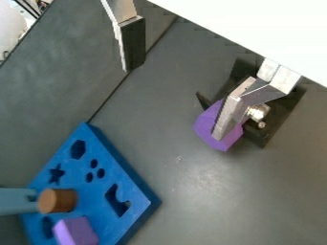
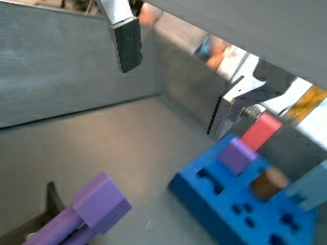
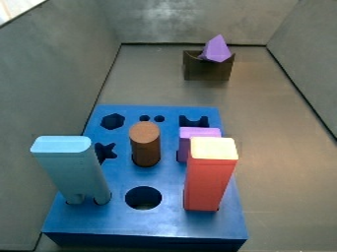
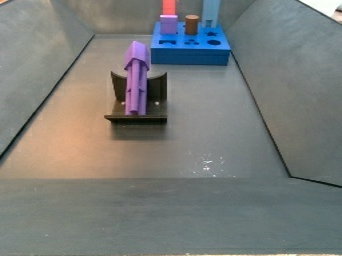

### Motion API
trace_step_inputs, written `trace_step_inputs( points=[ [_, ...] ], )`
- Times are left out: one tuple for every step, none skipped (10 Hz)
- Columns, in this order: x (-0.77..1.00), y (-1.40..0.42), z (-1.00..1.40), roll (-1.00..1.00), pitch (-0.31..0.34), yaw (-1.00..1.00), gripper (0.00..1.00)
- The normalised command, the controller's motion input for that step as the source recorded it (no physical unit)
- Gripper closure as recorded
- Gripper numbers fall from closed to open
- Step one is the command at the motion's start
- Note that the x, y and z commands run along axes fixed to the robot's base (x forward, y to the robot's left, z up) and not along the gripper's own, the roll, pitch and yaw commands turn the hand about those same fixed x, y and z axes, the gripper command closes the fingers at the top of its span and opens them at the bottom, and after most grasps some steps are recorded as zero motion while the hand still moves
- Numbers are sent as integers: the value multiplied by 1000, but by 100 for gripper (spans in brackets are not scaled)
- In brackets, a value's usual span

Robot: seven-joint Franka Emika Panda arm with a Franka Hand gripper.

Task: Pick up the 3 prong object. Move up. Rotate the 3 prong object. Place the 3 prong object on the fixture. Regrasp the 3 prong object. Move to above the board. Insert the 3 prong object.
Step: Regrasp the 3 prong object.

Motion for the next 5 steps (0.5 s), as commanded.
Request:
trace_step_inputs(
  points=[
    [12,-51,-13,1000,28,6,0],
    [3,2,18,1000,29,6,0],
    [5,-46,23,1000,26,7,0],
    [10,-38,11,1000,24,8,0],
    [12,-25,12,1000,23,10,0]
  ],
)
